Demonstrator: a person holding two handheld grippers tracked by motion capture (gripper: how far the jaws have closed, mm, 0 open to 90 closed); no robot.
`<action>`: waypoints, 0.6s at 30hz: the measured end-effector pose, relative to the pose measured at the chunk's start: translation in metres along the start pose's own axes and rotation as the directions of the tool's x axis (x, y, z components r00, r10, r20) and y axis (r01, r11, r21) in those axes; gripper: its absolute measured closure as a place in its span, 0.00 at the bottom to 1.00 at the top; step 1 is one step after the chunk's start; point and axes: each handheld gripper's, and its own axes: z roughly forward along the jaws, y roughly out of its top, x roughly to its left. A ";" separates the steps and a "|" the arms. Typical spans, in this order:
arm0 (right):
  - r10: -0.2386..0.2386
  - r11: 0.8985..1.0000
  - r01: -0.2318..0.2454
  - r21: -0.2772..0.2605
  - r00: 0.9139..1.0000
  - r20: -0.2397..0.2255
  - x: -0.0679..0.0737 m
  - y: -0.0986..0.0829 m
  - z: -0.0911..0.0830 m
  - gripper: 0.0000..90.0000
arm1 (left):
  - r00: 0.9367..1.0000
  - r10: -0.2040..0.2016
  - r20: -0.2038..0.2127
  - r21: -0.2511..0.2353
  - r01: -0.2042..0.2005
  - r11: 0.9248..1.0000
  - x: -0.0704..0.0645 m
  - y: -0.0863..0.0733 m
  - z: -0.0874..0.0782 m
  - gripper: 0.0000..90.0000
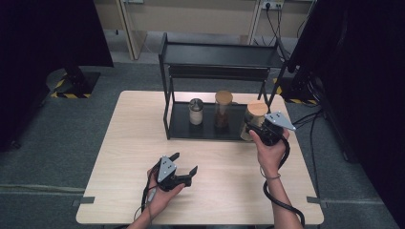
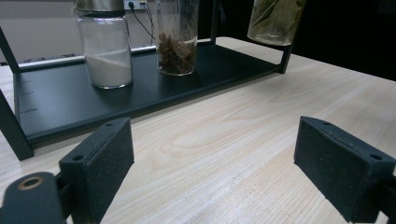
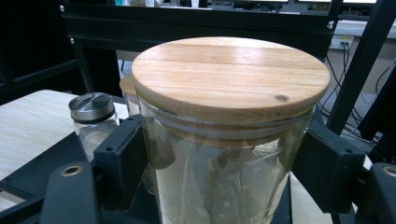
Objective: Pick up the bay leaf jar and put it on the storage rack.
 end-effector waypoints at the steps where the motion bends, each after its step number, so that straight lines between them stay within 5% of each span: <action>1: 0.003 1.000 -0.003 0.004 1.000 0.003 -0.001 0.000 0.002 0.28 | 1.000 0.000 0.000 0.000 0.000 1.000 0.000 0.000 0.000 0.13; 18: 0.009 1.000 -0.009 0.029 1.000 0.015 -0.003 0.002 0.018 0.28 | 1.000 0.000 0.000 -0.002 0.000 1.000 0.000 0.000 0.000 0.13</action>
